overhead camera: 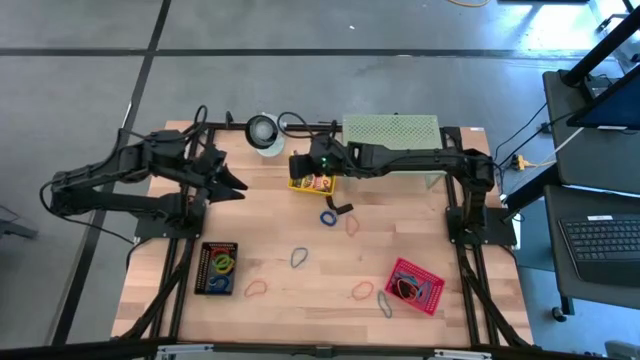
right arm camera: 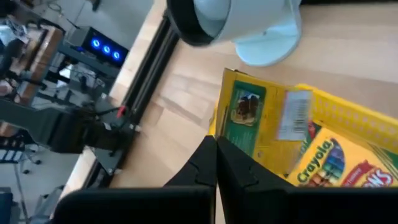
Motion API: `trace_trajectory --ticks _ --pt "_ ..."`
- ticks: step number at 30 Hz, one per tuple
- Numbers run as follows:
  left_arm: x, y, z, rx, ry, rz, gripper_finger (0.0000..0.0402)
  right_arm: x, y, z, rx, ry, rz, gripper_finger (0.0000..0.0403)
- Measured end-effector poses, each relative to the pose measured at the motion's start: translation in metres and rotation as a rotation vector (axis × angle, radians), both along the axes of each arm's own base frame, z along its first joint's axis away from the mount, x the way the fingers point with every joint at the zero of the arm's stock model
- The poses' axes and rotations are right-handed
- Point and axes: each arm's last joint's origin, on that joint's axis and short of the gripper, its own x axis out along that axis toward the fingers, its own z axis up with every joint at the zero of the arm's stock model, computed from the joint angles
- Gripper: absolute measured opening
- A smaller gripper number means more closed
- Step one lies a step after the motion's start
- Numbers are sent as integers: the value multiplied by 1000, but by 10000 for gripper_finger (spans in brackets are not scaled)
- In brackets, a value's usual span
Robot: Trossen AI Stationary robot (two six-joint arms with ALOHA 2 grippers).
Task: Pick & Place Office Desk Supplies
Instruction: Put the crayon box into the yellow bin
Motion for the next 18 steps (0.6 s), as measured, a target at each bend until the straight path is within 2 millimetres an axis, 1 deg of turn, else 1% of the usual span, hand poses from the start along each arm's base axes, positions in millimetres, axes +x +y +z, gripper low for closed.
trace_trajectory --ticks 8,12,14,18 --pt "-2 0 1 1 -6 0 139 -1 -1 0 -19 7 -39 0" --pt "-2 0 1 0 -6 1 139 0 -2 -5 -10 23 -50 0" --pt "-2 0 1 -4 -5 2 139 -2 -2 -11 2 26 -64 0" --pt "-2 0 1 -5 -5 2 139 -6 -1 -31 53 40 -89 0"
